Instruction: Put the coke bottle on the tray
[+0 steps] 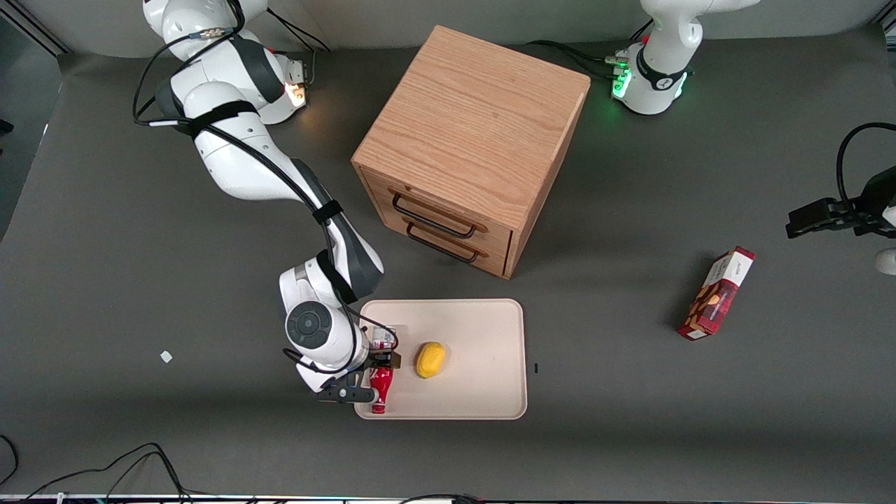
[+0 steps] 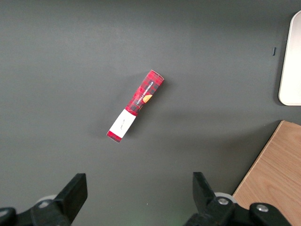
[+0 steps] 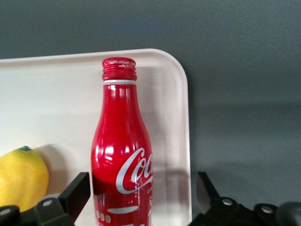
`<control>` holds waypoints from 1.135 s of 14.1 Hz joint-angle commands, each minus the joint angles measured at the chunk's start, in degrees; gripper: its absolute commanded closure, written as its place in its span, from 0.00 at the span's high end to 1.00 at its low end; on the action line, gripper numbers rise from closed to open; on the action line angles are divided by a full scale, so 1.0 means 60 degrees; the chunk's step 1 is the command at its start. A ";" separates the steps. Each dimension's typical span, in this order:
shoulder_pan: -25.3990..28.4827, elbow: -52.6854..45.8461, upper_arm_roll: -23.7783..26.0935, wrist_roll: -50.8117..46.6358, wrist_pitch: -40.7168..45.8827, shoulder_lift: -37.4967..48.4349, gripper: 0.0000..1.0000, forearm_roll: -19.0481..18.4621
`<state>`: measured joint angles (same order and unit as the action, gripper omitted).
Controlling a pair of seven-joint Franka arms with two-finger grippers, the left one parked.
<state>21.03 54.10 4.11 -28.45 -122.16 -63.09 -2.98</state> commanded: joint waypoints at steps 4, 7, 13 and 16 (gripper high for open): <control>-0.0428 -0.0009 0.0004 0.0156 0.1532 0.1298 1.00 0.0467; -0.0823 0.0998 0.0019 0.0259 0.2778 0.2541 1.00 0.0467; -0.2345 0.5127 0.0853 0.1619 0.3513 0.6289 1.00 0.0452; -0.3398 0.6302 0.1422 0.2309 0.4126 0.7815 1.00 0.0453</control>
<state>5.12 81.89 9.73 -17.70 -97.81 -25.48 -1.52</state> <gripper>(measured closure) 0.000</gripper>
